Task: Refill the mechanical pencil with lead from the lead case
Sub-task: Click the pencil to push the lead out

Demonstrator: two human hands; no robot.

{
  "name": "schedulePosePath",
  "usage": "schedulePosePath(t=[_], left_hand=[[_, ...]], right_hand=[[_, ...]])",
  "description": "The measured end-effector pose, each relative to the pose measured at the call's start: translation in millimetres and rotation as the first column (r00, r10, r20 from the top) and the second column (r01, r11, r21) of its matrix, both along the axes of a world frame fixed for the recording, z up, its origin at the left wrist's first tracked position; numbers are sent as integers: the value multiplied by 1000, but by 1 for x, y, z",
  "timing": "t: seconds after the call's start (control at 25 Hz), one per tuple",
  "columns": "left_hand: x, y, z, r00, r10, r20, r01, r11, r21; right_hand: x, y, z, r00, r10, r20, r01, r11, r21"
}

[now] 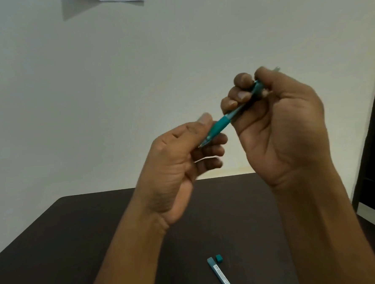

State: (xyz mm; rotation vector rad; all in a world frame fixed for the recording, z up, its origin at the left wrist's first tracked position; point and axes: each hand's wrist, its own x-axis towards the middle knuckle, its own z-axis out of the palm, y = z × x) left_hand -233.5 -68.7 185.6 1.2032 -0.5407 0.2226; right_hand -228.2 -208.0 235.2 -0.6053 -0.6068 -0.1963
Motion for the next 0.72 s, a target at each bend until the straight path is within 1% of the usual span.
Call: schedulePosePath(t=[0.04,0.08,0.12,0.2,0.32,0.4,0.44,0.52,0.6,0.64,0.72], left_hand=[[-1,6,4,995,87,46,-92,988,123],[-3,13,7,988,131,78,-145,967,209],[-5,17,10,984,150,96,-170,948,269],[-9,23,13,973,191,133,-227,903,365],[-10,23,14,940,286,186,-339,837,429],[-9,26,14,941,302,154,-338,815,471],[-9,29,14,944,302,132,-327,805,496],[-10,36,15,946,308,97,-311,791,526],[-11,42,16,943,322,88,-314,763,566],[-12,43,16,938,334,88,-317,729,606],[-11,44,15,924,376,70,-328,684,652]], right_hand=[[2,1,-2,1000,-15,-6,15,996,-86],[3,2,-4,999,-38,-8,36,986,-162],[5,3,-6,998,-62,-2,60,972,-225],[8,9,-10,997,-80,8,79,954,-289],[13,21,-17,995,-96,11,95,943,-319],[16,30,-23,988,-152,28,151,915,-374],[16,35,-27,983,-177,41,178,891,-417],[17,43,-40,983,-176,51,176,830,-529],[15,47,-58,984,-161,71,167,731,-662],[14,47,-68,983,-169,74,172,690,-704],[10,42,-86,981,-188,55,166,650,-741]])
